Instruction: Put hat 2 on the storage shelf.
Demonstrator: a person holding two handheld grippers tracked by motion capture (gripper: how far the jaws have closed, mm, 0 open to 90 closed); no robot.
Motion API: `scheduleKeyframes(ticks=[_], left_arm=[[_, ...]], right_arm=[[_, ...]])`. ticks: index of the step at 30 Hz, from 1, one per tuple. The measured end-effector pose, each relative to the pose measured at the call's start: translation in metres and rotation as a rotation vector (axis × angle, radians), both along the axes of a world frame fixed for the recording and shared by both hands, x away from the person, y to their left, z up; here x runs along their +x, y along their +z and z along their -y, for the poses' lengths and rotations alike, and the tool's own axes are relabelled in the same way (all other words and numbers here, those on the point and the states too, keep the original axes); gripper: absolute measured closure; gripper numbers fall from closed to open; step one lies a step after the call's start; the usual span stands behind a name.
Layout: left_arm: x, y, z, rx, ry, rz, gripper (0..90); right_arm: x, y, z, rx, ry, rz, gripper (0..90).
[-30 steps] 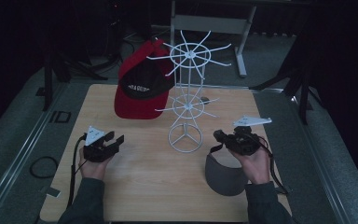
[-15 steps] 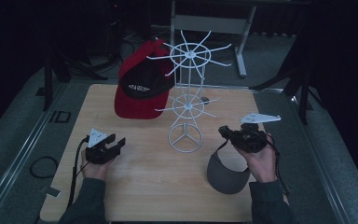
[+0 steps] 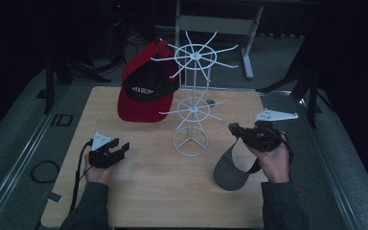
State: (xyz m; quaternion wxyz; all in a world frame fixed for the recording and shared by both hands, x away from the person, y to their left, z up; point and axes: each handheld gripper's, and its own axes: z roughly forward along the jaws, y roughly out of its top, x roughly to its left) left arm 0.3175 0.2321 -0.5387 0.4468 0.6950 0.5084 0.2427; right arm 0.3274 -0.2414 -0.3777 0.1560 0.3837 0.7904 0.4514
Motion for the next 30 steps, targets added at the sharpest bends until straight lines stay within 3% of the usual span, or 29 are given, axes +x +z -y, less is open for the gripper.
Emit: scheduleKeyframes(ticks=[18,30], left_arm=[[0.000,-0.001,-0.002,-0.004,0.009,-0.007,48.8],[0.000,-0.001,-0.002,-0.007,0.010,-0.005,48.9]], right_arm=[[0.006,0.020,0.006,0.024,-0.011,0.050,89.7],[0.014,0.031,0.003,0.015,-0.012,0.074,89.7]])
